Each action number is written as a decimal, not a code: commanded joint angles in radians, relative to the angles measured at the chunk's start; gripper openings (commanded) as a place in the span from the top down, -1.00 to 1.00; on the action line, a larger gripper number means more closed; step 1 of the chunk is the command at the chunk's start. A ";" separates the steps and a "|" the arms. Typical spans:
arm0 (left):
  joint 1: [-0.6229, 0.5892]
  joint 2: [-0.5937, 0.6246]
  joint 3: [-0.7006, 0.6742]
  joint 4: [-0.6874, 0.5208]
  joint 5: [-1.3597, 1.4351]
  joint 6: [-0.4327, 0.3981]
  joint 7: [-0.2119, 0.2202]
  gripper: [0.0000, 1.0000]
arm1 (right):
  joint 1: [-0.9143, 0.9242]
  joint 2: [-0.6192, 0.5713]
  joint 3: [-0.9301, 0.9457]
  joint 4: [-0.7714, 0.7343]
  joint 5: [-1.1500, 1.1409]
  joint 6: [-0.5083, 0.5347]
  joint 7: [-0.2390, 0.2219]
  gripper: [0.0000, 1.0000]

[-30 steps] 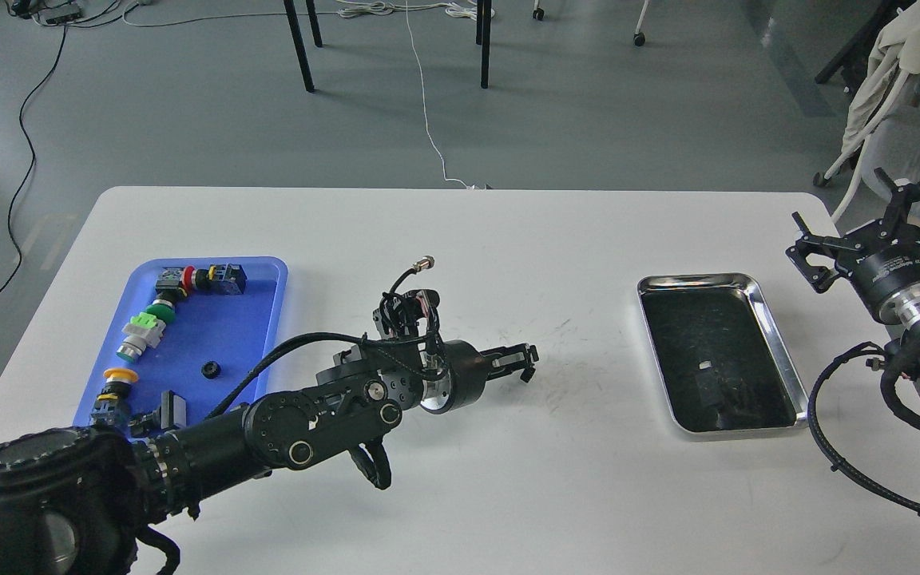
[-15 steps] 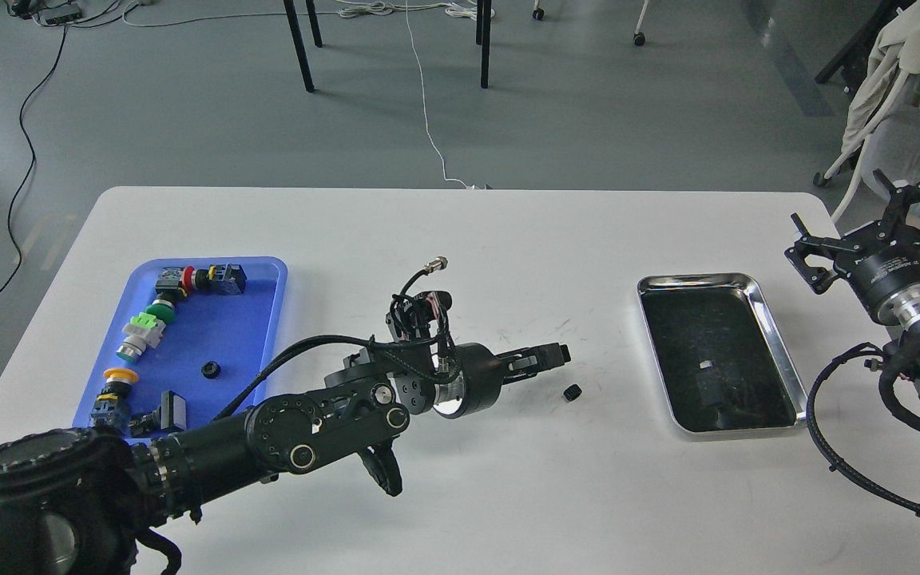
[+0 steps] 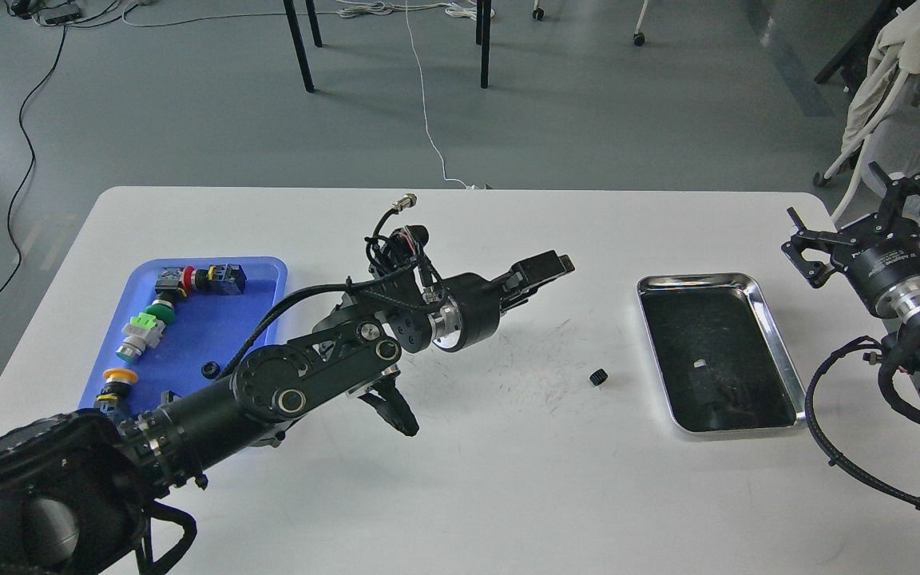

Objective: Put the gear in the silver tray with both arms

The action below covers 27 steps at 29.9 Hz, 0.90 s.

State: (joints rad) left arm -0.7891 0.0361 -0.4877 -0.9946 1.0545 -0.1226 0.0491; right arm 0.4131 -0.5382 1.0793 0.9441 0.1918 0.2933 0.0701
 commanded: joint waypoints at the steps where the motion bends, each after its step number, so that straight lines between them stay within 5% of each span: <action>1: -0.001 0.114 -0.048 -0.056 -0.059 0.001 -0.001 -0.95 | 0.058 -0.005 -0.073 0.001 0.000 -0.017 -0.003 -0.98; 12: 0.013 0.473 -0.075 -0.179 -0.263 -0.005 -0.017 -0.95 | 0.240 -0.058 -0.305 0.008 -0.124 -0.059 -0.010 -0.98; 23: 0.025 0.697 -0.072 -0.177 -0.369 -0.008 -0.015 -0.96 | 0.401 -0.080 -0.438 0.068 -0.581 -0.065 -0.125 -0.98; 27: 0.028 0.714 -0.075 -0.153 -0.456 0.009 -0.021 -0.96 | 0.472 -0.135 -0.542 0.146 -0.704 -0.065 -0.128 -0.98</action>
State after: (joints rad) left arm -0.7625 0.7341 -0.5599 -1.1633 0.6577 -0.1270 0.0322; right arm 0.8358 -0.6398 0.6106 1.0394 -0.4323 0.2286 -0.0550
